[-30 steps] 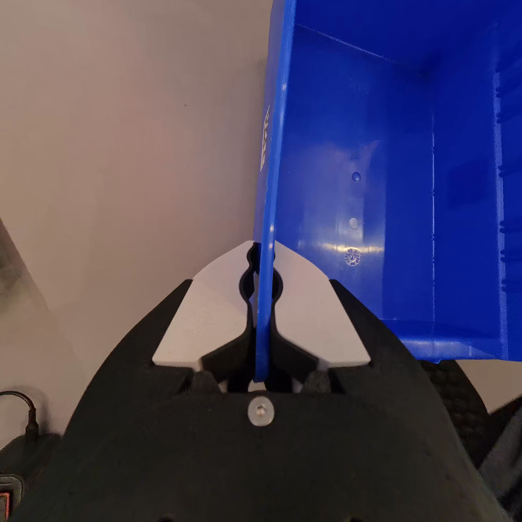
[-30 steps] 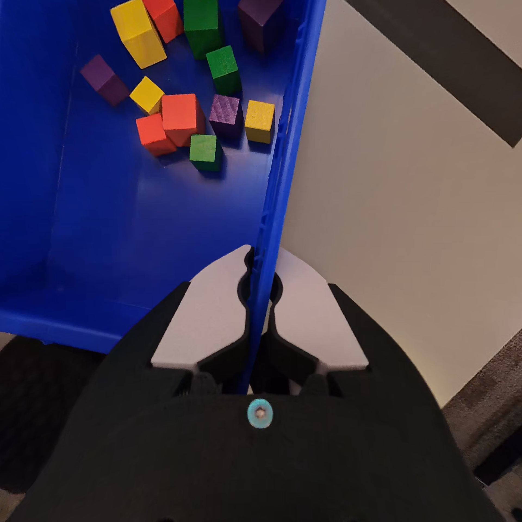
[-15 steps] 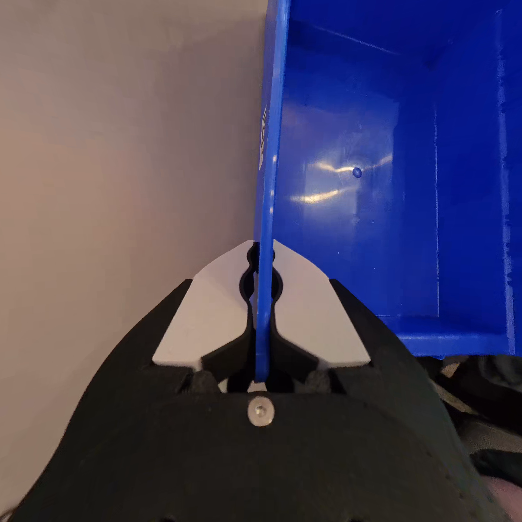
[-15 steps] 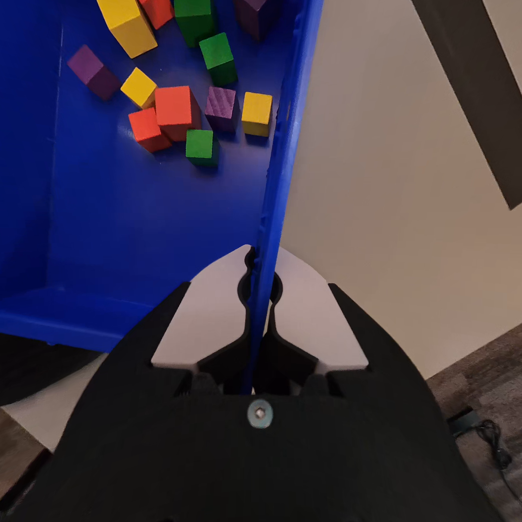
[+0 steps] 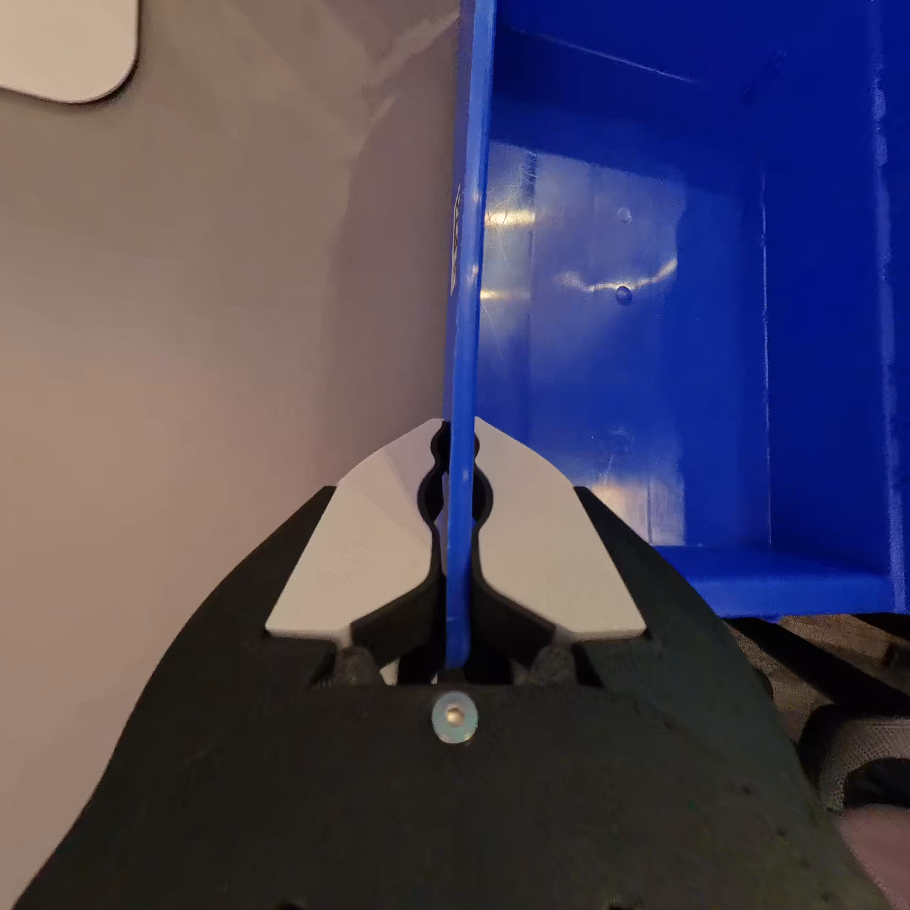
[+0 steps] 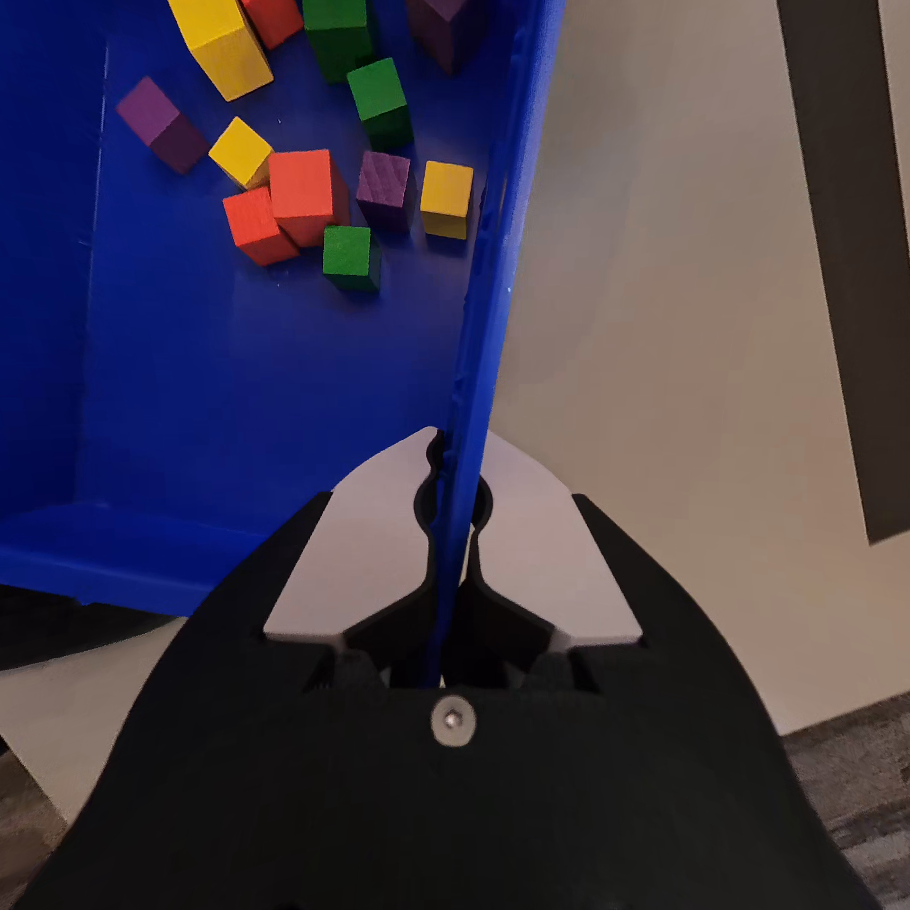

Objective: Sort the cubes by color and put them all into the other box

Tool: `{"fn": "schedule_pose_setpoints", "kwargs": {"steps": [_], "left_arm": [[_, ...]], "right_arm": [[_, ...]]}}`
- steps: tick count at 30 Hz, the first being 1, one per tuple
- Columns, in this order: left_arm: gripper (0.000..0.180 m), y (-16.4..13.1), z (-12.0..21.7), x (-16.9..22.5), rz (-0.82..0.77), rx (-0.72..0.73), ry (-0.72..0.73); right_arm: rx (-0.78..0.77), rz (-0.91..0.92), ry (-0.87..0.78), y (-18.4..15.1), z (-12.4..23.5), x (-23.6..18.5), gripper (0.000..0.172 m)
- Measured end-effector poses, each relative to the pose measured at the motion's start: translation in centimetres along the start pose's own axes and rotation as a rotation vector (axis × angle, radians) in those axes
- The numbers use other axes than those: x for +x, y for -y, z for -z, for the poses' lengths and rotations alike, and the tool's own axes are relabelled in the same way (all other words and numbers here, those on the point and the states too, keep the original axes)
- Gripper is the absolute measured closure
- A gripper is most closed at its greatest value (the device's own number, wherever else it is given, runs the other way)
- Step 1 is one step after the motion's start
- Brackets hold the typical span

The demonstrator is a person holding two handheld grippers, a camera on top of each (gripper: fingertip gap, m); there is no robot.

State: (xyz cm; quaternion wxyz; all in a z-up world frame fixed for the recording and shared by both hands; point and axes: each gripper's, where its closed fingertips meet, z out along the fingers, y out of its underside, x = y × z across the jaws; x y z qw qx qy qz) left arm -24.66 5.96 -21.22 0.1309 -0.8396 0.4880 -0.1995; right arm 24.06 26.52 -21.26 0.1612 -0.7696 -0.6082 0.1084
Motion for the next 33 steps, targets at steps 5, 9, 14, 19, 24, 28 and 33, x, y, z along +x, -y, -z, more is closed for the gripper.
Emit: {"fn": "schedule_pose_setpoints", "kwargs": {"steps": [5,9,14,19,24,28,33], "left_arm": [[0.176,0.8,-1.0,1.1,-0.060,-0.001,-0.038],[0.176,1.0,-1.3,1.7,-0.099,-0.005,-0.058],[0.176,0.1,-1.2,2.6,-0.127,-0.014,-0.088],[0.176,-0.6,-1.5,3.3,-0.152,-0.001,-0.107],[0.176,-0.6,-2.3,3.4,-0.146,0.027,-0.122],[0.175,0.0,-3.1,3.0,-0.139,0.045,-0.119],[0.175,0.1,-3.5,2.9,-0.151,0.069,-0.120]], "right_arm": [[-0.007,0.058,0.038,1.7,-1.4,-0.4,0.165],[-0.029,0.097,0.058,2.8,-2.1,-0.2,0.165],[-0.015,0.138,0.090,4.3,-2.4,-0.1,0.166],[-0.022,0.179,0.120,5.8,-3.6,-0.5,0.166],[-0.017,0.217,0.138,7.9,-4.5,-1.0,0.166],[-0.028,0.238,0.131,9.6,-5.5,-1.1,0.167],[-0.018,0.272,0.136,11.9,-7.1,-1.5,0.166]]}}
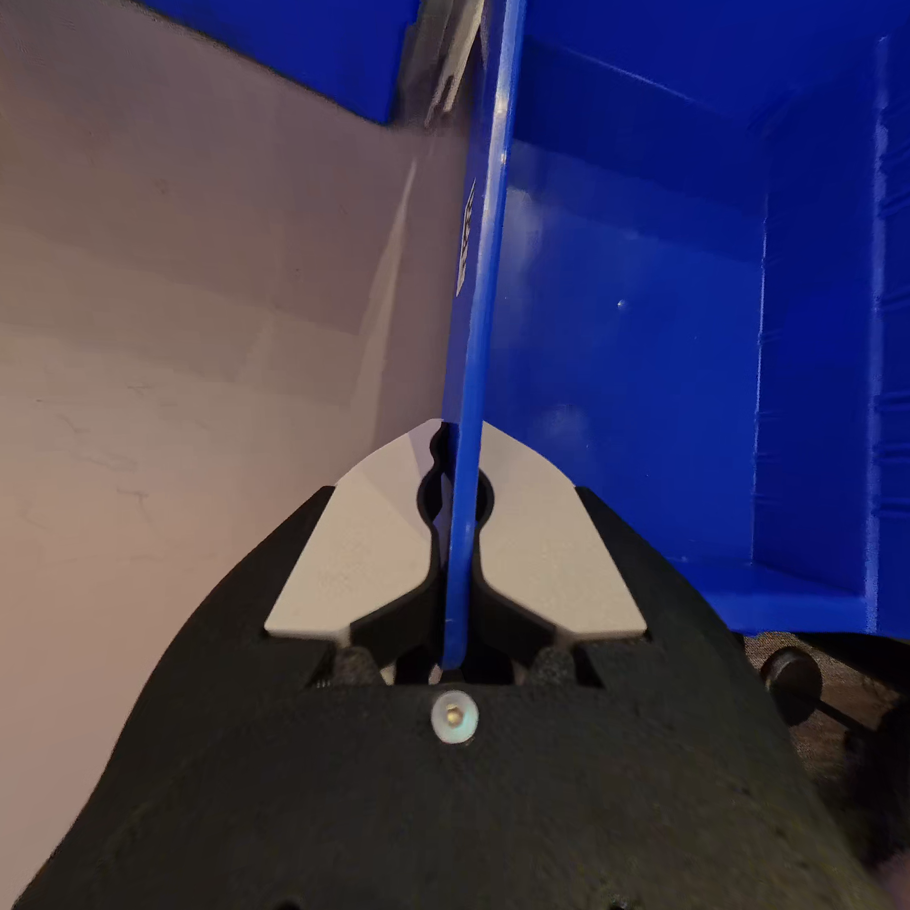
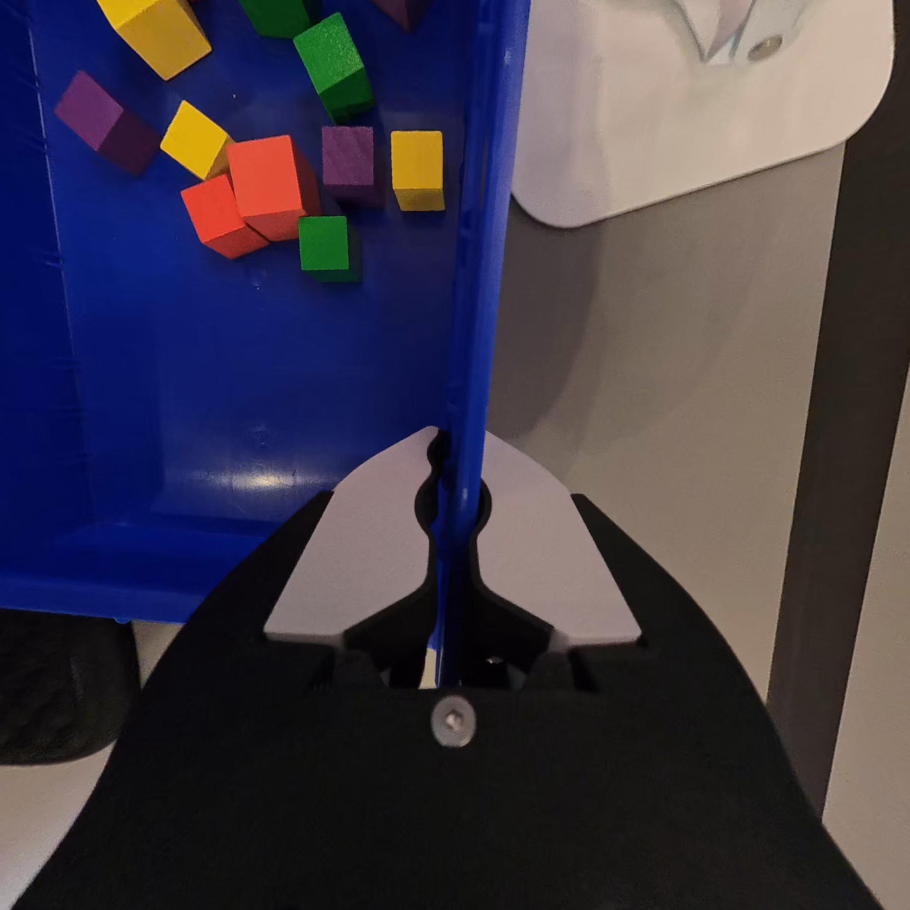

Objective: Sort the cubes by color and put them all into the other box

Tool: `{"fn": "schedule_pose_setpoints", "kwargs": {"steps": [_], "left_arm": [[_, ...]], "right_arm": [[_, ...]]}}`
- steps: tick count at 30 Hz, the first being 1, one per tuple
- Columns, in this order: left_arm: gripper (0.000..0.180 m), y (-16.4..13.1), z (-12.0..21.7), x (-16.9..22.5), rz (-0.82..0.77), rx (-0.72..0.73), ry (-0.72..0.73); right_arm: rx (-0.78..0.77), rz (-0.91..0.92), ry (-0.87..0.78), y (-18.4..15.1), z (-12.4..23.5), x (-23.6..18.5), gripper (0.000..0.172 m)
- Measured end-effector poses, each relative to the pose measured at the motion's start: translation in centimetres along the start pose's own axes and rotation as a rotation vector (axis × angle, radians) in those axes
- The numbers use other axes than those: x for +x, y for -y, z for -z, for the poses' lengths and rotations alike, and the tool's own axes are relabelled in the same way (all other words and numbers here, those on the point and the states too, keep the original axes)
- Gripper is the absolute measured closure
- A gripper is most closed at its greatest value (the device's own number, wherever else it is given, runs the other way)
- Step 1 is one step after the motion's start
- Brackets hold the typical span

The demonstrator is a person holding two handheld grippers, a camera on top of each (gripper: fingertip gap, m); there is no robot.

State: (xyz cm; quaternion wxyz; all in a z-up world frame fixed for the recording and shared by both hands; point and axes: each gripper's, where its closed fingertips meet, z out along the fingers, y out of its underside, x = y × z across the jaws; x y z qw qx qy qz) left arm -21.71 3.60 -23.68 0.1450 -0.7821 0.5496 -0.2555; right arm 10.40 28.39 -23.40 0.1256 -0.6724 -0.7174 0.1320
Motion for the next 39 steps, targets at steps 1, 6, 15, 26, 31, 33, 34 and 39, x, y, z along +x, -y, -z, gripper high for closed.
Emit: {"fn": "schedule_pose_setpoints", "kwargs": {"steps": [1,6,15,26,31,33,34,39], "left_arm": [[0.175,-0.1,-0.1,0.0,0.001,0.002,-0.005],[0.175,-0.2,-0.8,-0.1,-0.007,0.023,-0.010],[0.157,-0.2,-1.4,-0.3,0.066,0.060,-0.045],[0.132,5.6,9.5,-4.3,0.323,0.441,0.143],[0.134,11.4,7.9,-5.9,0.384,0.457,0.207],[0.134,13.2,7.1,-6.7,0.398,0.460,0.241],[0.135,14.0,6.8,-7.0,0.400,0.472,0.247],[0.135,16.0,4.2,-8.1,0.425,0.425,0.292]], "right_arm": [[0.007,0.006,0.001,0.5,-0.3,0.1,0.166],[0.034,0.034,0.025,3.0,-1.7,0.2,0.166],[0.113,-0.005,-0.054,4.5,-1.9,0.9,0.145],[0.188,-0.019,-0.339,4.0,8.7,-4.5,0.121],[0.243,0.160,-0.293,8.7,10.1,-14.0,0.122],[0.285,0.221,-0.236,10.6,9.2,-17.6,0.120],[0.285,0.238,-0.221,11.1,8.6,-19.1,0.118],[0.326,0.223,-0.237,13.6,6.3,-23.0,0.120]]}}
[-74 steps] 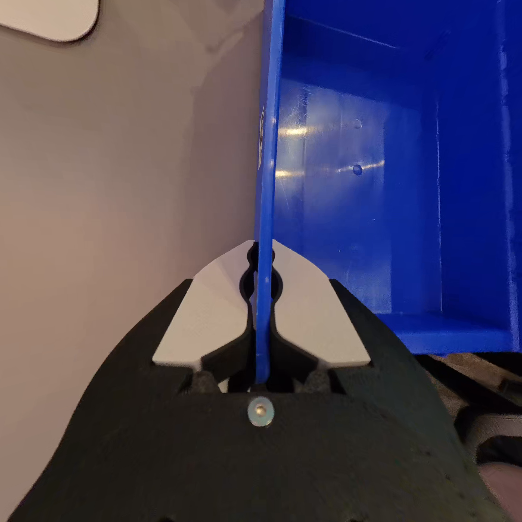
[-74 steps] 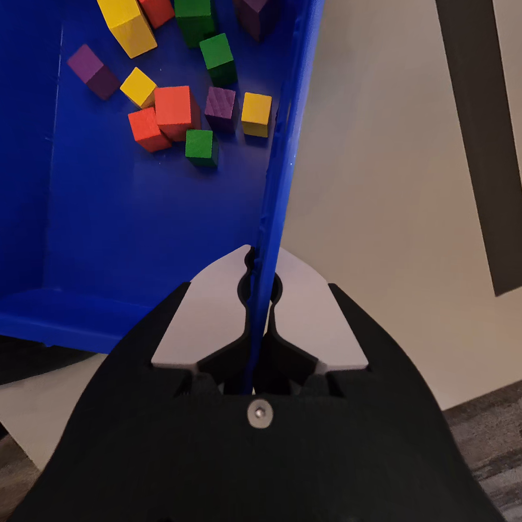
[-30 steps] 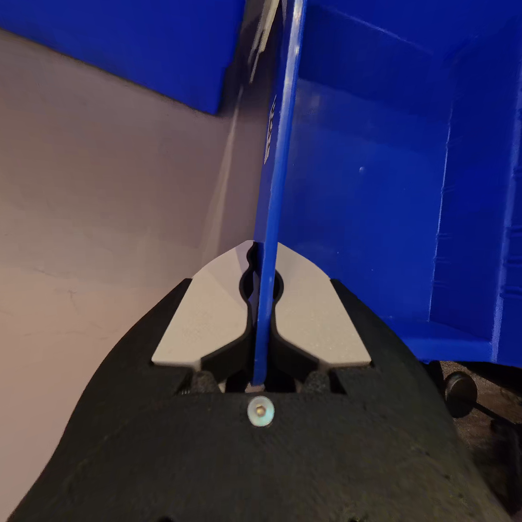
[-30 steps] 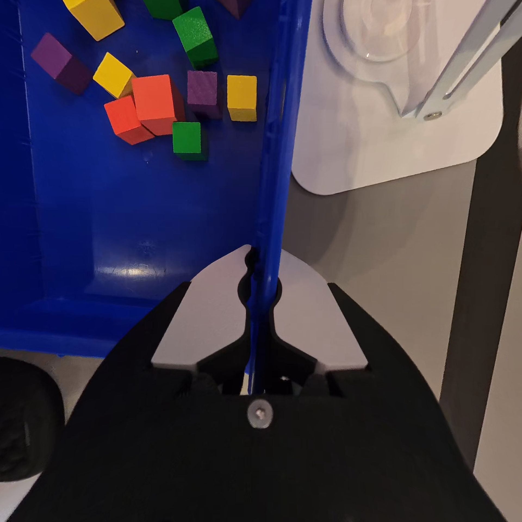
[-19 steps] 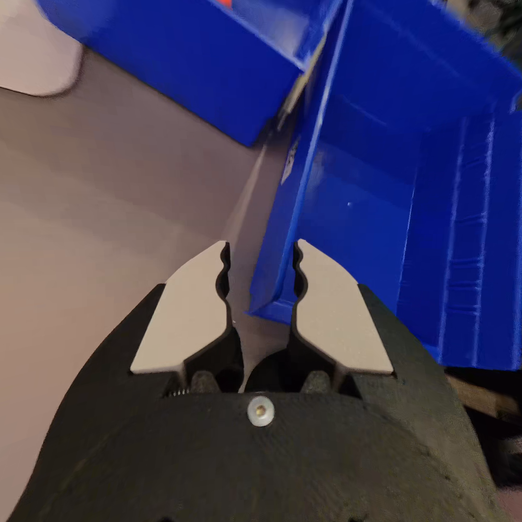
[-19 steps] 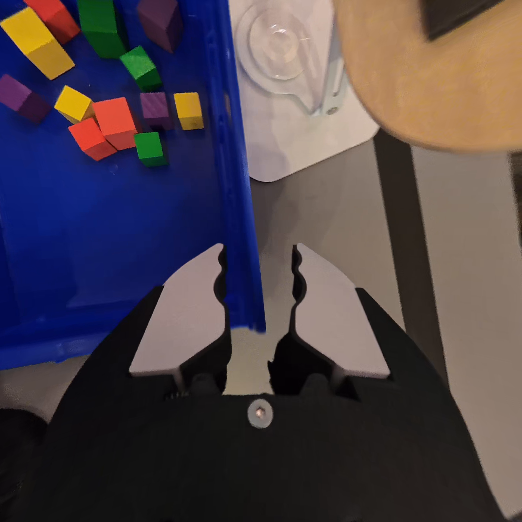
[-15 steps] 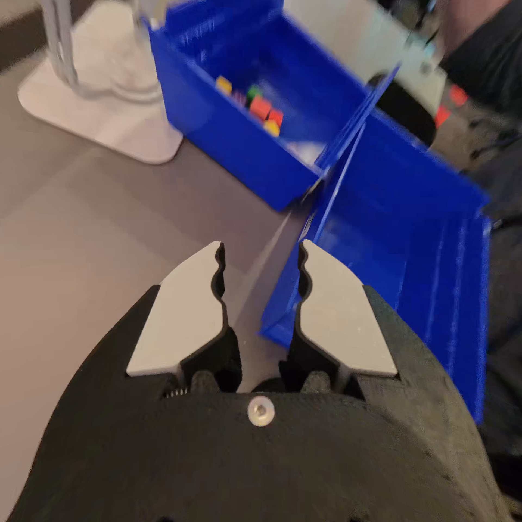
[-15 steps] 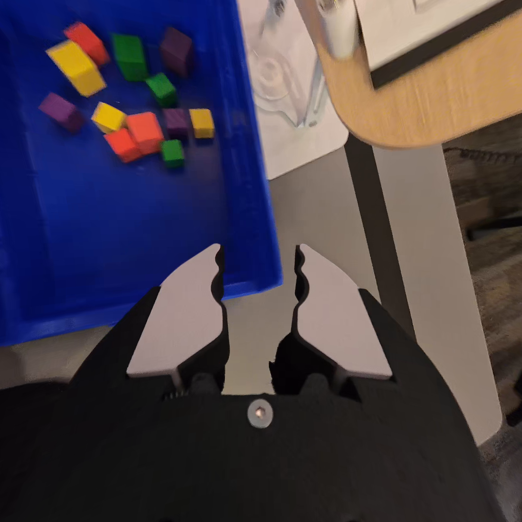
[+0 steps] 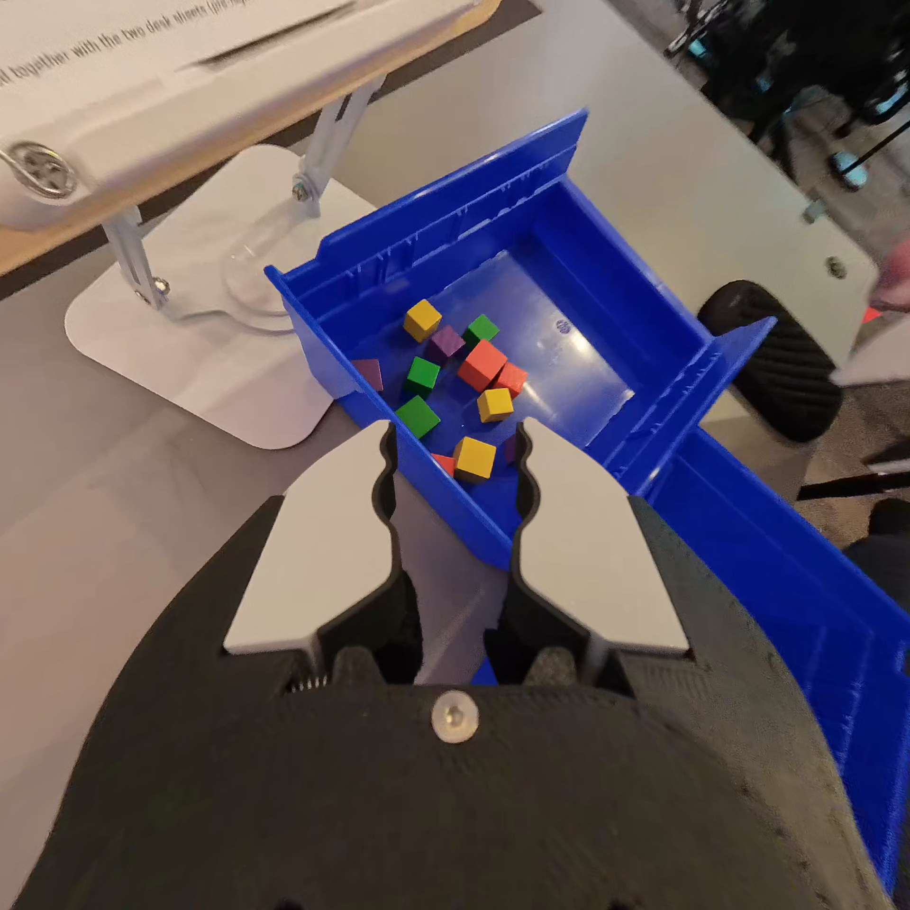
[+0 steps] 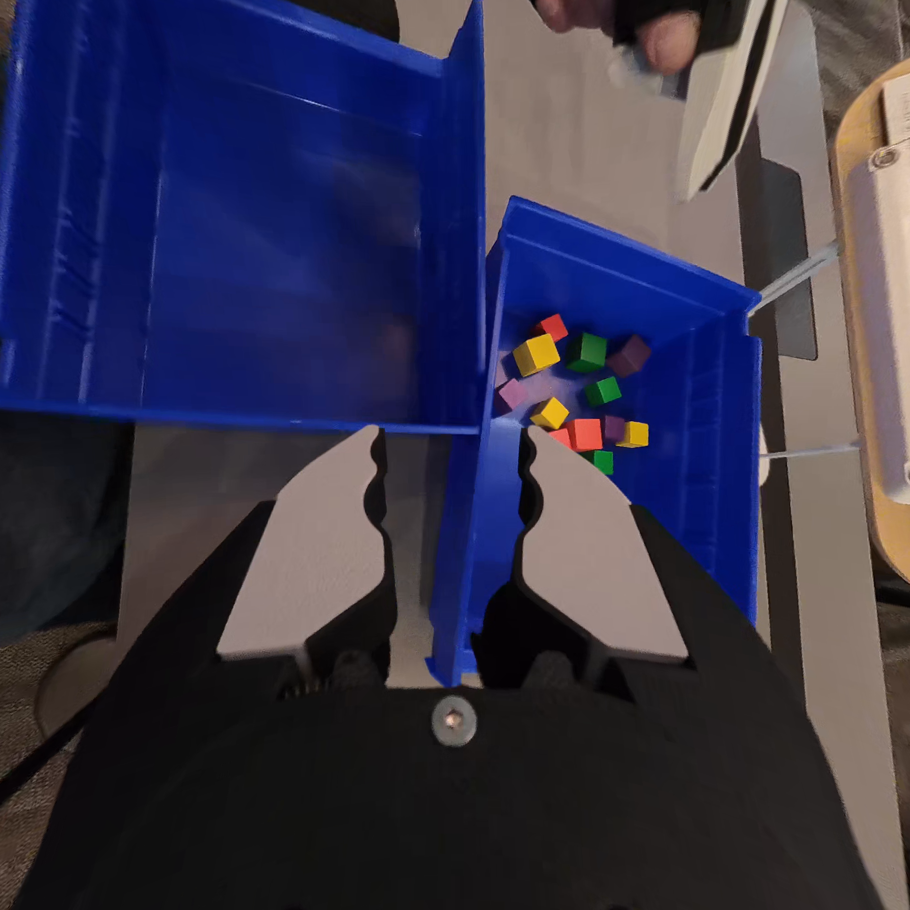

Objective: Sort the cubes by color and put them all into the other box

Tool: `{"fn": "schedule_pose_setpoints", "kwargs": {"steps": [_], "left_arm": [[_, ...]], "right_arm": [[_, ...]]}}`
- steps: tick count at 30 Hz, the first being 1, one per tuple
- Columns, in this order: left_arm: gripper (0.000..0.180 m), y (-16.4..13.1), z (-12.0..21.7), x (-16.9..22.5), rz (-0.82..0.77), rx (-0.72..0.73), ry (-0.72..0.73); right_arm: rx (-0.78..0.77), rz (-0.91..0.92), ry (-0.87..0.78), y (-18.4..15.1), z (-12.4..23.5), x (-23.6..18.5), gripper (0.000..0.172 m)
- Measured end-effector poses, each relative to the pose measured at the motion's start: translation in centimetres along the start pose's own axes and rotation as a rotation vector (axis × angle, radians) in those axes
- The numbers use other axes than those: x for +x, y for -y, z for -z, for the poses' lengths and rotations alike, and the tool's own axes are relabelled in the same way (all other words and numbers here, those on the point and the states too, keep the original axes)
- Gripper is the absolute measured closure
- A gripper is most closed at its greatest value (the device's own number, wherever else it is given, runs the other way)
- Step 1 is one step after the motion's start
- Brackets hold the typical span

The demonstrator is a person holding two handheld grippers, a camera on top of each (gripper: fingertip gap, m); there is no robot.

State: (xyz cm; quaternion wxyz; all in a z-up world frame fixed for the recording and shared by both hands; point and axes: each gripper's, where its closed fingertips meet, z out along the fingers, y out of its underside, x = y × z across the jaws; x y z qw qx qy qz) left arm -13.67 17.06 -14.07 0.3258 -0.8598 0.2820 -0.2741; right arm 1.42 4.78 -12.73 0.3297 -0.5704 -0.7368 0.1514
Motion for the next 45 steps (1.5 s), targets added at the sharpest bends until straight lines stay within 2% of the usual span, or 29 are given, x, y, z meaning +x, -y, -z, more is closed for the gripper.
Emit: {"fn": "schedule_pose_setpoints", "kwargs": {"steps": [7,9,13,15,19,22,26,29,33,37,40,45], "left_arm": [[0.130,-1.4,-3.5,-1.1,0.004,-0.117,0.090],[0.125,-2.3,-4.2,-1.3,0.025,-0.169,0.094],[0.141,-4.2,-5.4,-1.8,0.008,-0.256,0.107],[0.158,-4.8,-5.6,-1.8,0.012,-0.281,0.093],[0.161,-5.1,-5.3,-2.0,-0.007,-0.303,0.097],[0.161,-5.2,-5.0,-2.4,-0.032,-0.325,0.116],[0.162,-5.5,-4.4,-3.1,-0.042,-0.336,0.113],[0.163,-5.8,-3.6,-4.2,-0.048,-0.347,0.136],[0.164,-6.3,-2.4,-5.5,-0.056,-0.359,0.156],[0.164,-7.1,-0.8,-7.0,-0.080,-0.398,0.174],[0.165,-7.9,0.8,-8.9,-0.110,-0.434,0.233],[0.164,-9.6,3.6,-11.2,-0.082,-0.480,0.230]], "right_arm": [[-0.001,0.014,0.016,1.0,-2.6,-2.4,0.117],[0.019,0.078,0.038,1.3,-3.1,-3.3,0.118],[0.030,0.221,0.194,1.0,-3.7,-6.4,0.116],[0.010,0.266,0.261,0.4,-4.3,-7.5,0.116],[0.062,0.333,0.376,0.6,-4.1,-9.0,0.127],[0.083,0.277,0.479,0.7,-3.0,-9.0,0.123],[0.007,0.348,0.578,-1.5,-2.6,-9.9,0.113],[-0.019,0.415,0.597,-2.3,-3.2,-10.6,0.112],[-0.031,0.483,0.512,-2.1,-4.2,-9.8,0.141],[-0.028,0.497,0.532,-2.2,-4.2,-9.6,0.150],[-0.051,0.510,0.552,-2.6,-3.9,-9.5,0.151],[-0.091,0.514,0.561,-3.7,-3.3,-9.0,0.150]]}}
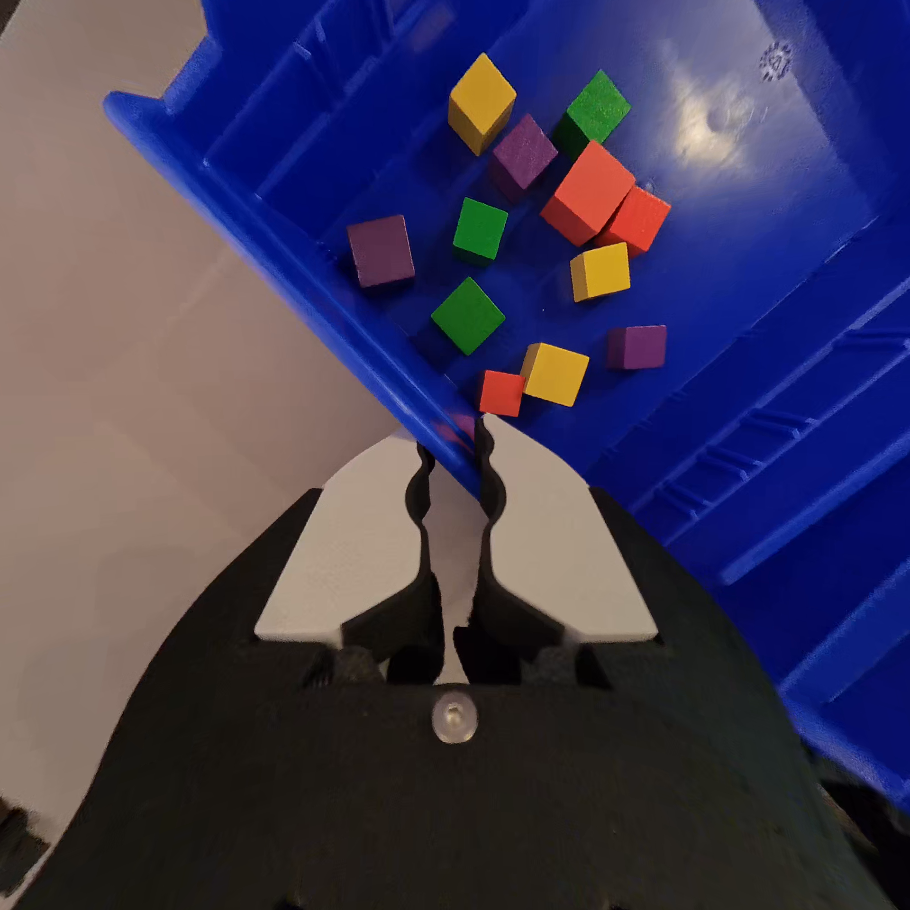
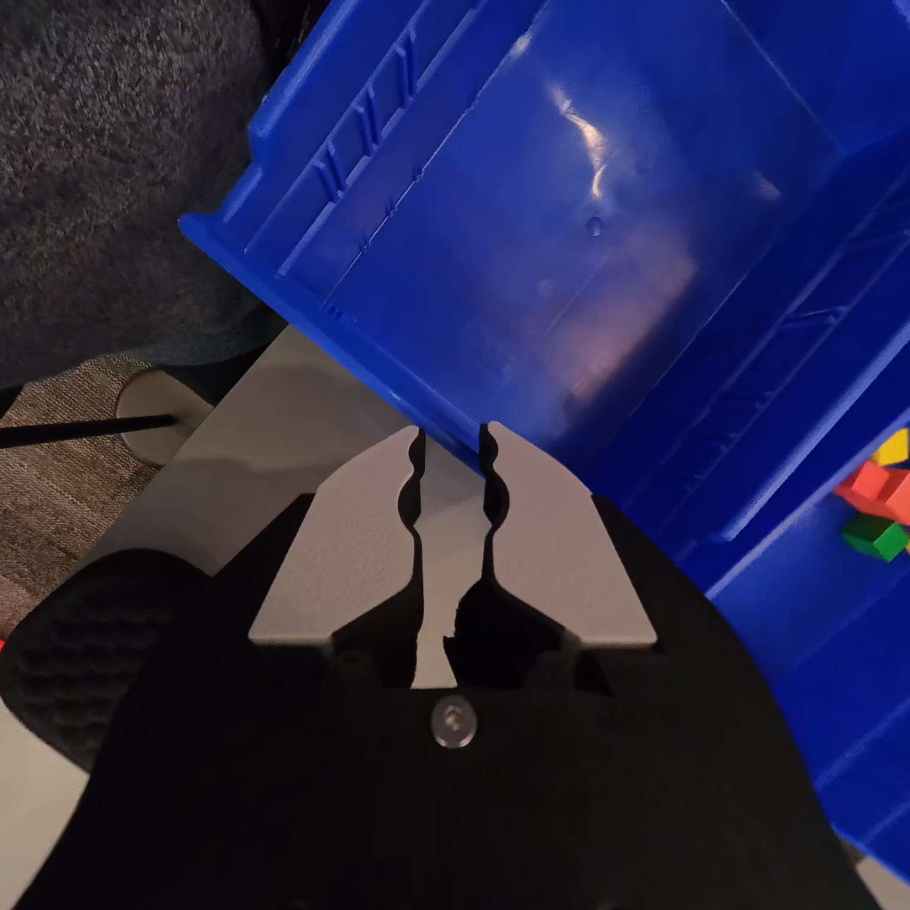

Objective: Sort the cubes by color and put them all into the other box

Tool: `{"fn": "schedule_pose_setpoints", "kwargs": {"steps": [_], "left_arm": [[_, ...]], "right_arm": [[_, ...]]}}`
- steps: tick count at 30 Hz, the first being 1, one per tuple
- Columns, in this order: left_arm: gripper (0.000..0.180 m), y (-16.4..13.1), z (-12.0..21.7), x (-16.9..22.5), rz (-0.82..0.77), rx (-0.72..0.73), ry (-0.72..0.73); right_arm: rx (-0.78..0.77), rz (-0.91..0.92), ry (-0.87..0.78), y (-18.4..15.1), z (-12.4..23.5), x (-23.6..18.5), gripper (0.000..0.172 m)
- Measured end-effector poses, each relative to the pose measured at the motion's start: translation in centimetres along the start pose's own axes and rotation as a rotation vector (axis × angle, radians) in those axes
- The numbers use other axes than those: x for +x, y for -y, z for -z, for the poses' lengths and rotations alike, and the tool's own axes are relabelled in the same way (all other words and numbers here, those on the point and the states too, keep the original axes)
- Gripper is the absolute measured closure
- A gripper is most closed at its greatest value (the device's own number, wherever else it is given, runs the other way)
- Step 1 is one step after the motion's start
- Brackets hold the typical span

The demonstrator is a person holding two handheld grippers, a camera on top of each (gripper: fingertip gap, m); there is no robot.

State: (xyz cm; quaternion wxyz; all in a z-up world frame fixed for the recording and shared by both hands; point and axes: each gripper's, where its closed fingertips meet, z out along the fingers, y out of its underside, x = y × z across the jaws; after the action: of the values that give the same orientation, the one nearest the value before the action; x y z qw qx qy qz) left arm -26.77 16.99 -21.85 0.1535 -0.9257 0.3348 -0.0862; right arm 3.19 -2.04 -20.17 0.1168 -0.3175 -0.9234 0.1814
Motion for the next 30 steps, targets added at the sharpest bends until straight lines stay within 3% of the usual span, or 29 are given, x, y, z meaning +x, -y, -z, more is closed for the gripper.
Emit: {"fn": "schedule_pose_setpoints", "kwargs": {"steps": [11,30], "left_arm": [[0.166,-4.6,2.0,-6.3,0.008,-0.072,0.052],[0.166,-8.2,3.8,-16.5,-0.013,-0.240,0.086]], "right_arm": [[-0.091,-0.049,0.032,-3.9,1.9,-1.1,0.149],[-0.243,-0.162,0.123,-11.0,5.1,-1.2,0.146]]}}
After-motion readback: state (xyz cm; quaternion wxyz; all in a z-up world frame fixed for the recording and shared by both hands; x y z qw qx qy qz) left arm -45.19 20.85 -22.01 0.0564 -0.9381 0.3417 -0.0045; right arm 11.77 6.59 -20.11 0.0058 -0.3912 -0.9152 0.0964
